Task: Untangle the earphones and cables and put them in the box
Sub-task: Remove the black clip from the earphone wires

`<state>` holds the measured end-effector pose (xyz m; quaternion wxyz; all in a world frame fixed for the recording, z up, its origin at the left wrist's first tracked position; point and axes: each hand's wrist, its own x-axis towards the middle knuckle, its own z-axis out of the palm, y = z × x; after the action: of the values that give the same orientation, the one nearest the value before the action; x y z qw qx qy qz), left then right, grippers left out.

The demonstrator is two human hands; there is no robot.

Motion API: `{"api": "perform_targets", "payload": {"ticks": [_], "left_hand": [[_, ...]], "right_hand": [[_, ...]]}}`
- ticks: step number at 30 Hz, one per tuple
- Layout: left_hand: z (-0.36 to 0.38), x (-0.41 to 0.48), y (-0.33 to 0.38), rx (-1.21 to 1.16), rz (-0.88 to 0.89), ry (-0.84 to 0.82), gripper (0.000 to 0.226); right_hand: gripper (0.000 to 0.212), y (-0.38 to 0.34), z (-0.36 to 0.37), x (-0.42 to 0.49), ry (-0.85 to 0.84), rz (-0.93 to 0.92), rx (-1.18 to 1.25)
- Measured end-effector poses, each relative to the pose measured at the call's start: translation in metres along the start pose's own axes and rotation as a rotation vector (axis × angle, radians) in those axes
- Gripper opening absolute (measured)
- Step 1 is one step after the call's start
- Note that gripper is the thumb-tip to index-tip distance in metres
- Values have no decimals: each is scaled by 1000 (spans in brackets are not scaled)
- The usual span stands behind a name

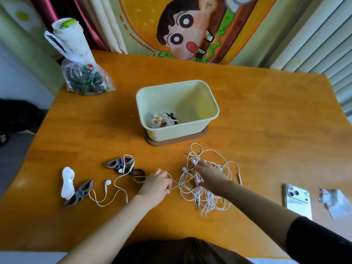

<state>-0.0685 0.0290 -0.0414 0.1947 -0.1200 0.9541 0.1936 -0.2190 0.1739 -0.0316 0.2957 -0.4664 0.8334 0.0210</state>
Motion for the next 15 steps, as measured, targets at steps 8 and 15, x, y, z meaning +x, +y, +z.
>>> {"api": "perform_targets", "payload": {"ticks": [8,15], "left_hand": [[-24,5,6,-458,10,348,9],[-90,-3,30,-770,25,664,12]], "right_hand": [[52,-10,-25,-12,246,-90,55],[18,-40,-47,-27,153,-147,449]]}}
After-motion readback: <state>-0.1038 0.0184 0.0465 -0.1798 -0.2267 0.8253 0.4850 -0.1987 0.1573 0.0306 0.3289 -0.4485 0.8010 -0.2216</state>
